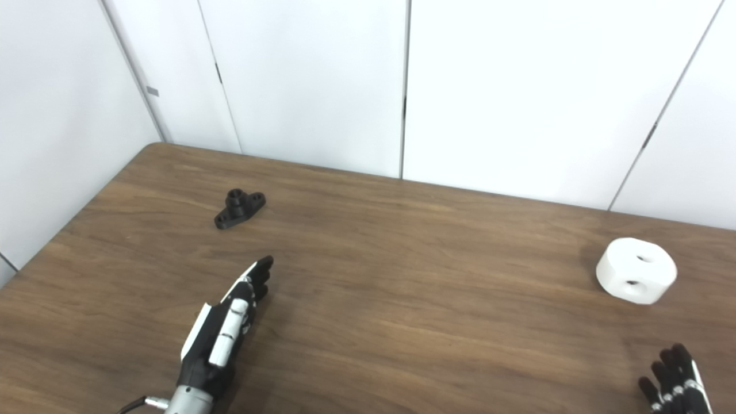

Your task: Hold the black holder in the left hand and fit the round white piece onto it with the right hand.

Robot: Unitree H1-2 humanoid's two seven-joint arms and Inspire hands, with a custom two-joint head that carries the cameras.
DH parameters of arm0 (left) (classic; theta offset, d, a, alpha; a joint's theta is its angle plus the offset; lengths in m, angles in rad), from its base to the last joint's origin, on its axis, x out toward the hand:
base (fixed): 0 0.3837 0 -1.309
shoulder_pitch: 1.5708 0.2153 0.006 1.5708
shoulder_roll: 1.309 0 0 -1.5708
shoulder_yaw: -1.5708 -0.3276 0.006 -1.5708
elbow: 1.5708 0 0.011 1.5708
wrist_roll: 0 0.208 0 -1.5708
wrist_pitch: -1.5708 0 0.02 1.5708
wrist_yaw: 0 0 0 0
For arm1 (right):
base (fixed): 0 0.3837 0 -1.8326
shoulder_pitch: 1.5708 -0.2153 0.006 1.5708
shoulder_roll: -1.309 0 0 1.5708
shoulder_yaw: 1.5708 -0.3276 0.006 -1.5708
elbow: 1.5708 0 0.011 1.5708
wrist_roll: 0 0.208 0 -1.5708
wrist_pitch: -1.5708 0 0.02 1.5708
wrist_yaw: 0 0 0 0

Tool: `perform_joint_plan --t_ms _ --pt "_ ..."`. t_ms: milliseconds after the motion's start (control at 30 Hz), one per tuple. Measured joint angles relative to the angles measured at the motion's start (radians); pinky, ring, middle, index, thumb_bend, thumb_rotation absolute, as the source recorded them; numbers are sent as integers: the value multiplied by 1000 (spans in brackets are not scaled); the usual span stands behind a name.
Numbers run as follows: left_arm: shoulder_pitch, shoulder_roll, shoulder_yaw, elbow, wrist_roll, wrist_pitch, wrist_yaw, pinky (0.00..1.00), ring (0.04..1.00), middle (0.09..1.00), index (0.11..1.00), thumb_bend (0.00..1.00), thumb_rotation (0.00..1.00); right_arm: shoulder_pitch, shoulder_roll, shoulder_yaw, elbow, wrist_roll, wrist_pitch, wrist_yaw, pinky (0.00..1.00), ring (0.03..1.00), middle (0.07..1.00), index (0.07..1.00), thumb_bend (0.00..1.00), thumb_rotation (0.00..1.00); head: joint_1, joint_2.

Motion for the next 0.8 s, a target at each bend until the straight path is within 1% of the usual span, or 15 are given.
perform_joint_plan --t_ms 100,133,233,267,367,500,600,667,700,800 --pt "3 0 -4 0 12 -27 3 1000 992 969 922 426 847 0 -8 -6 7 1 -10 3 1000 1000 1000 1000 821 1000 2 0" --pt "4 0 -5 0 17 -31 6 1000 987 965 918 436 848 0 -9 -7 9 3 -15 7 1000 1000 1000 1000 824 1000 2 0" --pt "4 -1 -9 1 41 -32 21 996 977 961 916 449 851 0 -9 -8 10 6 -18 12 1000 1000 1000 1000 812 1000 0 0" --pt "4 -1 -10 1 48 -32 24 992 975 962 917 456 851 0 -10 -8 10 6 -19 14 1000 1000 1000 1000 809 1000 -6 6" --pt "5 -1 -13 1 68 -31 33 985 972 961 919 501 834 0 -10 -9 12 6 -25 16 1000 1000 1000 1000 804 1000 -6 -3" --pt "5 -1 -15 1 88 -30 43 966 961 952 914 524 806 0 -10 -8 13 4 -28 16 1000 1000 1000 1000 786 1000 -8 -8" --pt "6 -2 -15 1 103 -29 62 957 963 956 912 504 727 1 -10 -8 14 2 -29 16 1000 1000 1000 1000 765 1000 -12 -12" --pt "6 -2 -15 0 120 -26 74 967 965 949 896 522 672 1 -10 -8 15 0 -32 16 1000 1000 1000 1000 750 1000 -12 -20" --pt "7 -3 -16 -3 138 -20 84 955 955 936 882 529 648 0 -10 -8 17 -2 -33 16 1000 1000 1000 1000 749 1000 -12 -24" --pt "13 -6 -14 -26 252 50 133 940 949 923 865 533 499 0 -10 -8 20 -11 -40 16 1000 1000 1000 1000 728 1000 -12 -28"
